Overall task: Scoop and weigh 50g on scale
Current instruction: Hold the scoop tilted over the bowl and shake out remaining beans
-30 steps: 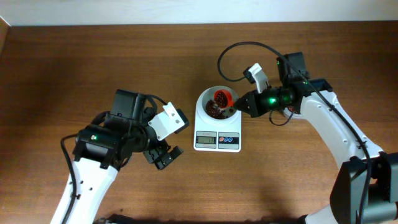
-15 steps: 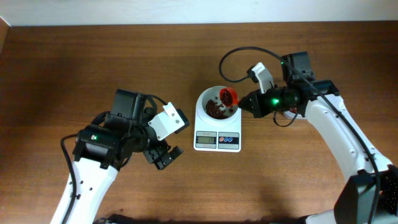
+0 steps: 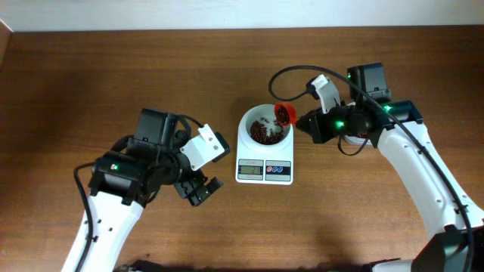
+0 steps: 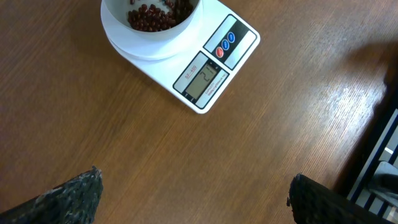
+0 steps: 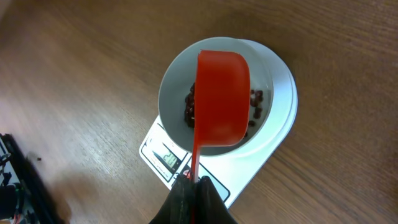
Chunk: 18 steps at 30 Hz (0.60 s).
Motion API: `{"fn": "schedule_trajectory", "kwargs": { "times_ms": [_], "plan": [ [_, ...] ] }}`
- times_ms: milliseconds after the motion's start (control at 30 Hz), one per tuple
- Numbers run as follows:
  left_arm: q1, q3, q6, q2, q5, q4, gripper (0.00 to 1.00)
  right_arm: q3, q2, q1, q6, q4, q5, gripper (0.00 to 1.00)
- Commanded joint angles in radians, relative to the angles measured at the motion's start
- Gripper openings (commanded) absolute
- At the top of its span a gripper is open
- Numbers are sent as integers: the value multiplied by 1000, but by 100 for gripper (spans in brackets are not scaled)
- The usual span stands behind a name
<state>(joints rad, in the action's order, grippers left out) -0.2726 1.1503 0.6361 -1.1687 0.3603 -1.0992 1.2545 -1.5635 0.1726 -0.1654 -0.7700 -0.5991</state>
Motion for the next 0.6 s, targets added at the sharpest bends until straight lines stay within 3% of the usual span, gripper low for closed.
{"fn": "schedule_trajectory", "kwargs": {
  "times_ms": [0,267,567],
  "plan": [
    [5,16,16,4,18,2,99,8,22,28,-14,0,34,4],
    [5,16,16,4,18,2,99,8,22,133,-14,0,240,4],
    [5,16,16,4,18,2,99,8,22,162,-10,0,271,4]
  ]
}}
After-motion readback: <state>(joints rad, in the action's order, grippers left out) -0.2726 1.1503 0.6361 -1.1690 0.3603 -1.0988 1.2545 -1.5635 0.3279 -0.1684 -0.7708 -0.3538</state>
